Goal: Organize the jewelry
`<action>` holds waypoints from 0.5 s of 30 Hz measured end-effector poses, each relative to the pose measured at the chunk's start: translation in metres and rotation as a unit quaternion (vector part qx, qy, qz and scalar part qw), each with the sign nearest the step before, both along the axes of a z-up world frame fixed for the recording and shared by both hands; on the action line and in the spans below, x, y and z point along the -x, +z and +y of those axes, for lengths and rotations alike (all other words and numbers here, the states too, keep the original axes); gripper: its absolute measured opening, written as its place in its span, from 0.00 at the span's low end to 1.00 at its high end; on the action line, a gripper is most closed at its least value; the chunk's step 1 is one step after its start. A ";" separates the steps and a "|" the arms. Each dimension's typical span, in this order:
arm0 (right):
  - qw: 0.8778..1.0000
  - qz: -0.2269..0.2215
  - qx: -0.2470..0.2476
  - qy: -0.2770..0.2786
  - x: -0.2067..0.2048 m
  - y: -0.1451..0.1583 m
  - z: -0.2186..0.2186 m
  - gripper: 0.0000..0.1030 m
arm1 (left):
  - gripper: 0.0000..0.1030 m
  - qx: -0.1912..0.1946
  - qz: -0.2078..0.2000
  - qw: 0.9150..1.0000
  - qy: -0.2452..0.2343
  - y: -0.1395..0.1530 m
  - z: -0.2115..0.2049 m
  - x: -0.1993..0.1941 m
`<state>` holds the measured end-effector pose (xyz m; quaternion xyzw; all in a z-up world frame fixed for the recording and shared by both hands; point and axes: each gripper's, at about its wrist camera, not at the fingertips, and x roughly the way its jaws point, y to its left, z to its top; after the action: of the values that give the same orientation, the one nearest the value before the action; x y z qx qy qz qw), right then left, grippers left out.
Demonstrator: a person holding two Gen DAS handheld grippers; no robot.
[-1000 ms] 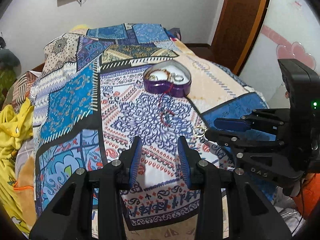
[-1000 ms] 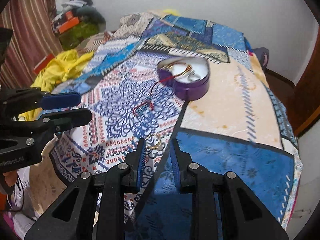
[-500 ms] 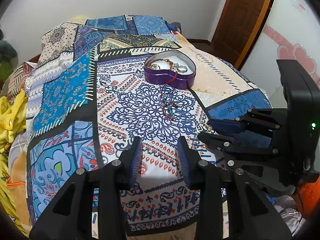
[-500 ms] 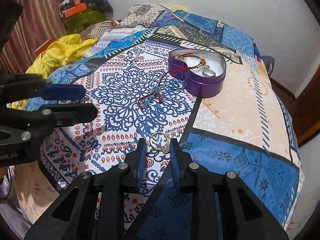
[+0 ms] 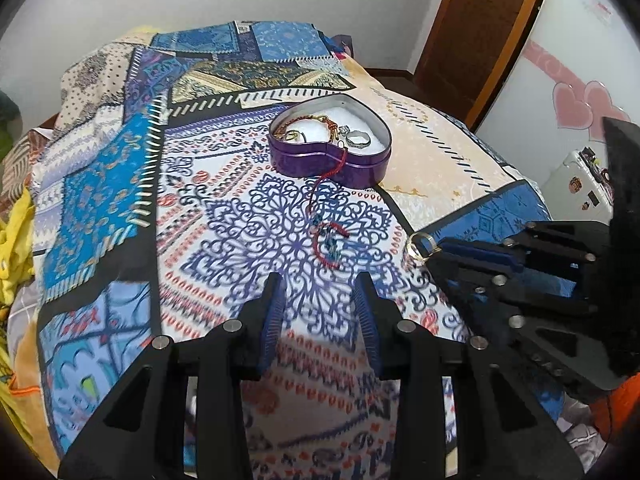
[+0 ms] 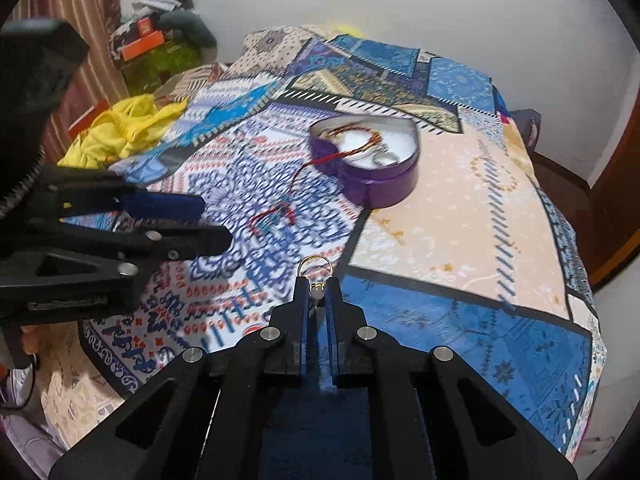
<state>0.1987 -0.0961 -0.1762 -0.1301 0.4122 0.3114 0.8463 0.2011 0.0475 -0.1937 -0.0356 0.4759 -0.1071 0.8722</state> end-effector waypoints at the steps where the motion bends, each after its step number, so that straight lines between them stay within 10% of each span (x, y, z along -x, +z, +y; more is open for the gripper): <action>1: 1.000 -0.001 -0.004 -0.003 -0.002 0.002 -0.002 0.07 | 0.35 0.002 0.004 1.000 0.000 -0.002 -0.001 -0.005; 11: 1.000 -0.011 -0.019 -0.022 -0.017 0.009 -0.013 0.07 | 0.33 -0.007 0.008 1.000 -0.007 -0.016 -0.011 -0.025; 15: 0.999 -0.010 -0.027 -0.021 -0.019 0.010 -0.012 0.07 | 0.06 -0.008 0.007 1.000 -0.005 -0.017 -0.010 -0.027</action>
<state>0.2175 -0.1083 -0.1664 -0.1015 0.3980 0.3035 0.8598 0.2285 0.0372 -0.2108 -0.0273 0.4833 -0.1078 0.8684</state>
